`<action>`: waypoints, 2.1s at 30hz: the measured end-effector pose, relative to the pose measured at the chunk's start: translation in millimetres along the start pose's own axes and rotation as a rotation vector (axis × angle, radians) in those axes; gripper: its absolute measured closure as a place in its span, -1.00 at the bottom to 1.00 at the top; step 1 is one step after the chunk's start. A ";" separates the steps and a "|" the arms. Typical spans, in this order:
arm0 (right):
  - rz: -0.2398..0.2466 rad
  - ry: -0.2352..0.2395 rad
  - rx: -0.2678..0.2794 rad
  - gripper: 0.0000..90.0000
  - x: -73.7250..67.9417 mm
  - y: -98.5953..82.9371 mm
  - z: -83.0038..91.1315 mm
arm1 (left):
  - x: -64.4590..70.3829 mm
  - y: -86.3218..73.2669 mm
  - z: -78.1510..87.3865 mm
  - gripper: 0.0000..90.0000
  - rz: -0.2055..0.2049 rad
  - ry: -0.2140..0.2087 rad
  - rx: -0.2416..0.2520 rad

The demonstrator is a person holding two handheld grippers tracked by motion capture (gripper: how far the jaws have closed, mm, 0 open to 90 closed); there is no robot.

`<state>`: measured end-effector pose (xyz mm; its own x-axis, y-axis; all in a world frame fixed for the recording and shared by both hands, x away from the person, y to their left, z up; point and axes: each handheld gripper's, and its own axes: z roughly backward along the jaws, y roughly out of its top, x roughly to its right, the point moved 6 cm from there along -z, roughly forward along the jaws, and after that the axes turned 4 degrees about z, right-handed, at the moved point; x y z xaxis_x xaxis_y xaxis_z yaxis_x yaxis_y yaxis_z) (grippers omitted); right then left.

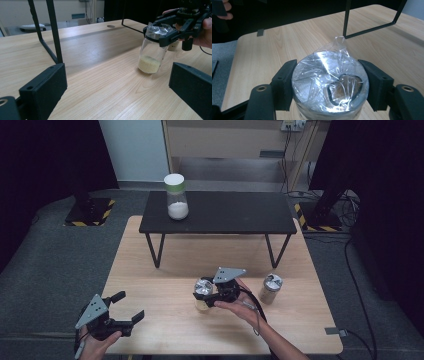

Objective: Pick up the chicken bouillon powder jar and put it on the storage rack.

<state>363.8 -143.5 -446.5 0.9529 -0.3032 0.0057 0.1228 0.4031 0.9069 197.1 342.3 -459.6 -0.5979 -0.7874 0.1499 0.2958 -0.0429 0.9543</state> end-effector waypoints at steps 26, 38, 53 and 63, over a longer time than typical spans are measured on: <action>-0.003 0.034 -0.010 -0.21 24.7 53.0 39.6 | -0.4 -0.1 -0.1 -0.98 0.004 -0.002 -0.001; -0.026 0.032 -0.021 -0.21 36.7 78.6 59.2 | -0.5 0.0 -0.7 -0.98 0.004 -0.008 -0.005; -0.008 -0.014 0.013 -0.21 47.0 121.6 91.4 | -0.5 0.1 -0.4 -0.98 0.005 -0.007 -0.006; -0.006 -0.066 0.016 -0.21 50.9 156.9 106.4 | -0.4 0.1 -0.9 -0.98 0.004 -0.009 -0.008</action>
<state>402.0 -187.6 -259.0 0.9318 -0.3620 0.0272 0.1237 0.3871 0.9137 198.0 342.1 -459.8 -0.6038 -0.7818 0.1557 0.3039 -0.0452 0.9516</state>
